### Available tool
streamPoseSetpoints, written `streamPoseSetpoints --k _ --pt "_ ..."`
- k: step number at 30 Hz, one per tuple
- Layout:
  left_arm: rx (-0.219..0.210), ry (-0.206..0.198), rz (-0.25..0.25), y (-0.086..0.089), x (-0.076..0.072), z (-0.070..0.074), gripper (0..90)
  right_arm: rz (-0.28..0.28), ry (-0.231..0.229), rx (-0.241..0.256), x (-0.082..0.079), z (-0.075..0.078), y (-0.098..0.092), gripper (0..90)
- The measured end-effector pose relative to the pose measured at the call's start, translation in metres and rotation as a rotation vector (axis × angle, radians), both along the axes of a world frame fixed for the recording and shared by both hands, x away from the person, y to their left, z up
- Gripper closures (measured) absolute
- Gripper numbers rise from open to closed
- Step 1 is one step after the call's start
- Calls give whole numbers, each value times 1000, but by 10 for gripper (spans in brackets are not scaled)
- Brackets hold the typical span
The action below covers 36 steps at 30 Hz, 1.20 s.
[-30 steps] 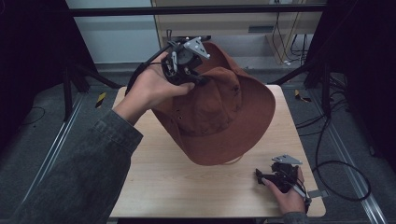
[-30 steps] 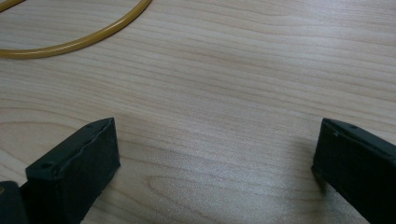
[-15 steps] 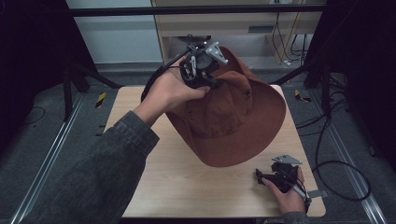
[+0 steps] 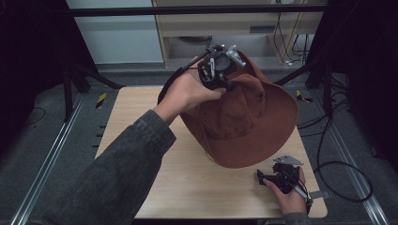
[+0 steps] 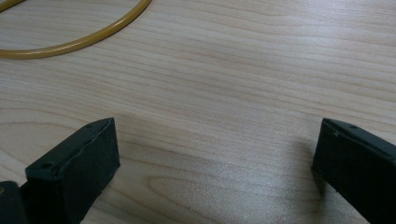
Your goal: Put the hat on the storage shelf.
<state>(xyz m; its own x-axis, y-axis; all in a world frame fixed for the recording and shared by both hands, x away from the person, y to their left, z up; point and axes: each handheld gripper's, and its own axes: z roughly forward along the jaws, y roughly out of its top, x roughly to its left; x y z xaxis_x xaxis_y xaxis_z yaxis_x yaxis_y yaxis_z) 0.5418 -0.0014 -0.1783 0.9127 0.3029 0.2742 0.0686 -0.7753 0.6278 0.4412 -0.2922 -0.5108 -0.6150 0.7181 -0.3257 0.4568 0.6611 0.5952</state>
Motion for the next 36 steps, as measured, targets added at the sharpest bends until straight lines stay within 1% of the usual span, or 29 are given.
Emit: streamPoseSetpoints --k 5,17,23,26,30,32,36 --pt "23 4 -3 -8 2 -4 882 1 0 -1 0 0 0 5" --pt "29 27 7 -15 13 -16 879 0 1 0 0 0 0 5" --pt "45 42 10 -18 19 -23 880 -2 -4 -2 0 0 0 5" --pt "39 53 20 -16 22 -26 879 -2 -3 -1 0 0 0 5" --pt "29 52 28 -13 24 -27 860 -2 -4 -1 0 0 0 5" --pt "24 55 26 -14 24 -26 860 -2 -3 -1 0 0 0 5" --pt "26 53 18 -20 22 -28 859 -3 -5 -2 0 0 0 5"
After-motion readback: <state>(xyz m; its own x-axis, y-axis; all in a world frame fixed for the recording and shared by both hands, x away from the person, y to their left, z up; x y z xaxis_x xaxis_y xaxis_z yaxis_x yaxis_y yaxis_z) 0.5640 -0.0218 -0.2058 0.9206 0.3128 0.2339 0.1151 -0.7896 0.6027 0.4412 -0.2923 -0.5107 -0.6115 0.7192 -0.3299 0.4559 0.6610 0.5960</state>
